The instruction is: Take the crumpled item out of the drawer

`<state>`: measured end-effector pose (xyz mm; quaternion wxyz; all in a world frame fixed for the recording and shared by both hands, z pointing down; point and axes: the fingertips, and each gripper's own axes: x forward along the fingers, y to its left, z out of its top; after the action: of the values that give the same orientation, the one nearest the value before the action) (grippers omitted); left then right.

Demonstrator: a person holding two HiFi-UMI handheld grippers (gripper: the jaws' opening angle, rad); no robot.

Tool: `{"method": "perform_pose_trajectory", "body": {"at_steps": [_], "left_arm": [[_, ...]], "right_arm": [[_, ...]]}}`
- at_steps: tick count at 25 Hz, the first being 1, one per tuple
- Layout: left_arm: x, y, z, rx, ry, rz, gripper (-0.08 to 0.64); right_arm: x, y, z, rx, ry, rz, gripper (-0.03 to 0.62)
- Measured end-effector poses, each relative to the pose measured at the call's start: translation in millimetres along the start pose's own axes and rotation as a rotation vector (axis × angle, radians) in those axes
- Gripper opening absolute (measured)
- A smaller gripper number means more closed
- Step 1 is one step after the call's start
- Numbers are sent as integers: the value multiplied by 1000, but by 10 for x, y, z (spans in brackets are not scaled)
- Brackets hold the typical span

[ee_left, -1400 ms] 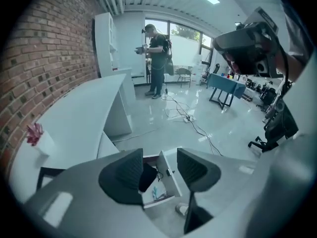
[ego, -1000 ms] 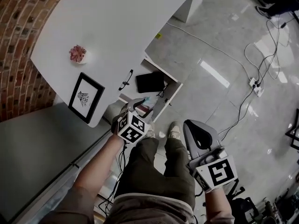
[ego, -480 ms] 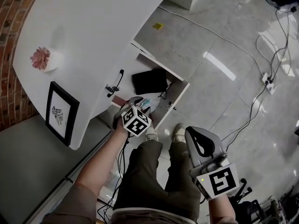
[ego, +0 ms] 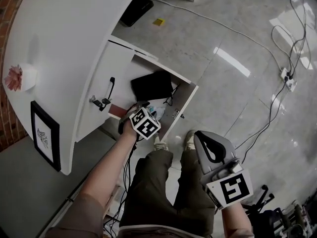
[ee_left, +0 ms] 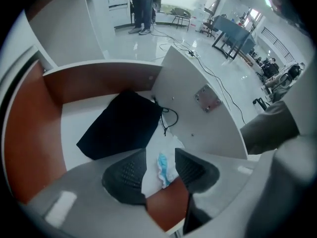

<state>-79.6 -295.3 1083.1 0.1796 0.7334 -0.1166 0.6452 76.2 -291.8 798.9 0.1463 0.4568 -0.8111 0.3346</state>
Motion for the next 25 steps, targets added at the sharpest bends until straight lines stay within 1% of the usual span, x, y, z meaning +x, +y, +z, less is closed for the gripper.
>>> {"method": "perform_pose_trajectory", "body": {"at_steps": [3, 6, 9, 10, 12, 16, 20, 22, 25], "left_arm": [[128, -21, -74, 11, 54, -17, 179], [236, 4, -156, 41, 121, 2, 138], [325, 13, -166, 59, 144, 3, 130], [347, 10, -163, 62, 142, 0, 99], [382, 3, -160, 69, 136, -6, 8], [331, -6, -153, 69, 124, -2, 3], [81, -53, -111, 56, 82, -3, 2], [-107, -114, -83, 44, 55, -11, 2], [-459, -193, -27, 12, 23, -20, 2]], "right_arm": [[61, -58, -51, -6, 0, 0, 28], [103, -107, -106, -11, 6, 5, 28], [120, -135, -170, -16, 13, 8, 28], [125, -134, -191, -19, 15, 11, 28], [130, -126, -225, -24, 20, 14, 28], [68, -133, -288, -12, 48, 2, 28], [-90, -137, -279, 11, 78, -29, 28], [-204, -105, -201, 14, 90, -39, 28], [-365, 1, 40, -3, 58, -35, 28]]}}
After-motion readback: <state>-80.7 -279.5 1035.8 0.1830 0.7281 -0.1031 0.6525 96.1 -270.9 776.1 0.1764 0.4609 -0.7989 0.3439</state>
